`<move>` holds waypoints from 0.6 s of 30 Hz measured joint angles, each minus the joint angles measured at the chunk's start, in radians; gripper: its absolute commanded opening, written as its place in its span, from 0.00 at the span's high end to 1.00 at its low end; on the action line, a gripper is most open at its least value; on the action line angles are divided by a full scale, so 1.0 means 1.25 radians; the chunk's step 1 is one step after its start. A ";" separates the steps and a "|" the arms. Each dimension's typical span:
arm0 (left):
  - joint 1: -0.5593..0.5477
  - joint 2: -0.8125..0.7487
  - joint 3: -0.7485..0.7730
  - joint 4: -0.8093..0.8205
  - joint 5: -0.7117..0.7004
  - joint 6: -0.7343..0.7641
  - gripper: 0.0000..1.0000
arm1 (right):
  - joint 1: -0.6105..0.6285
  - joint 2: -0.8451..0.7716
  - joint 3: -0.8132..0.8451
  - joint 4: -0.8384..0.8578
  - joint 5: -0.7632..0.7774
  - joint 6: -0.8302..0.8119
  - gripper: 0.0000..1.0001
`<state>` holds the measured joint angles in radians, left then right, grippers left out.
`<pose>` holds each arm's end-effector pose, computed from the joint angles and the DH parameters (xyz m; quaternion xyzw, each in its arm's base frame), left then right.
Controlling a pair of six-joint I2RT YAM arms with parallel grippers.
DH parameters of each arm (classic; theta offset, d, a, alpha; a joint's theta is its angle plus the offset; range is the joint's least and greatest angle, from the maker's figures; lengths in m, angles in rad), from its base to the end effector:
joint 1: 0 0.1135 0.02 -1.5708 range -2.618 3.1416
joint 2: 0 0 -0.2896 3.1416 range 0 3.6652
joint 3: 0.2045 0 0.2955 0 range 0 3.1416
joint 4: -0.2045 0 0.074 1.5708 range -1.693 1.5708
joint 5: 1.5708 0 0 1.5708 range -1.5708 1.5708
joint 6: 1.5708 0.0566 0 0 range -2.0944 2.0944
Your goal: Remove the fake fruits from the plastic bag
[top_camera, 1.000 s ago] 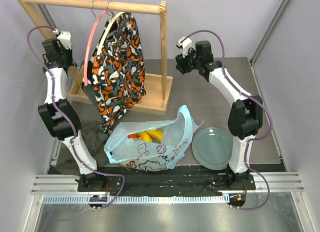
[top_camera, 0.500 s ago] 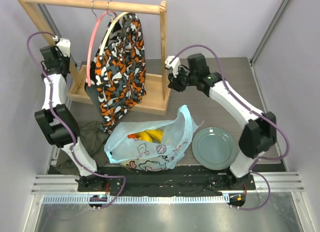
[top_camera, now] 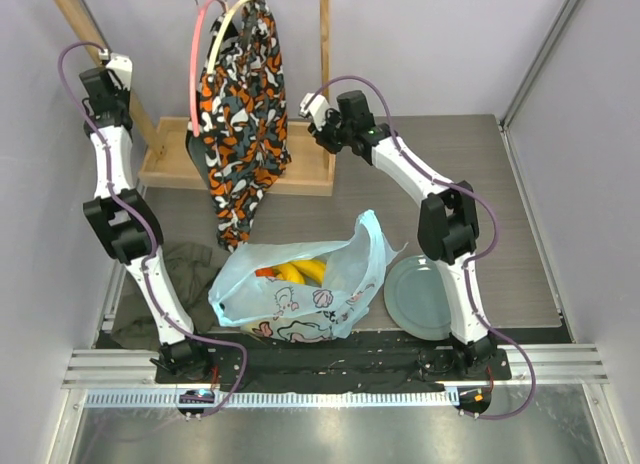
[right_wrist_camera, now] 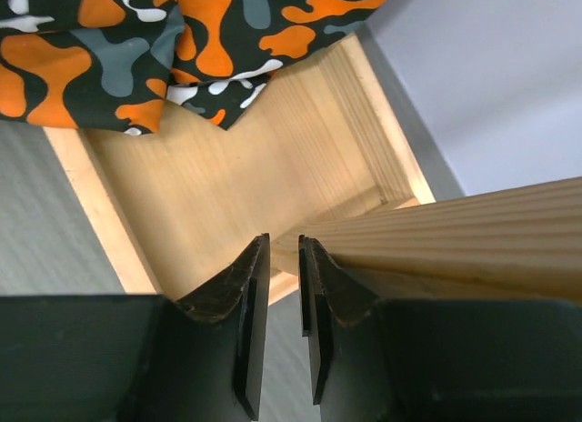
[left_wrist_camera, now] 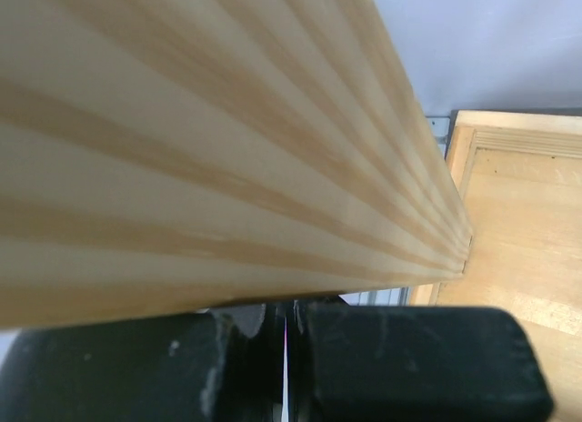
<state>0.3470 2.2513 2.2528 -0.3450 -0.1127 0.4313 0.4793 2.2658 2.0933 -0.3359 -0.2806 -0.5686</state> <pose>0.5753 0.2148 0.3552 0.0020 0.8169 0.2607 0.5145 0.5367 0.2966 0.2829 -0.4885 0.7038 0.0981 0.5065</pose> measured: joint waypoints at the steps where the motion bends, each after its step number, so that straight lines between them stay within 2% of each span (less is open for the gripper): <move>1: -0.001 0.006 0.007 0.000 -0.001 0.000 1.00 | 0.000 0.007 0.008 0.005 0.008 -0.005 0.73; 9: -0.006 0.012 0.014 0.002 -0.006 -0.007 1.00 | 0.001 0.040 0.074 0.057 0.051 -0.035 0.73; 13: -0.012 0.000 0.000 -0.009 0.002 -0.038 1.00 | -0.005 0.057 0.091 0.085 0.064 -0.035 0.67; 16: -0.009 -0.088 -0.116 -0.068 0.060 -0.072 1.00 | -0.008 0.039 0.069 0.086 0.056 -0.020 0.66; 18: 0.005 -0.202 -0.242 -0.147 0.161 -0.076 1.00 | -0.013 -0.010 0.001 0.080 0.053 0.000 0.65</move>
<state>0.3527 1.9984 1.9503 -0.5289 0.0879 0.3363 0.4633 2.2536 2.0945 -0.2356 -0.2142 -0.5690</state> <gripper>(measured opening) 0.012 0.342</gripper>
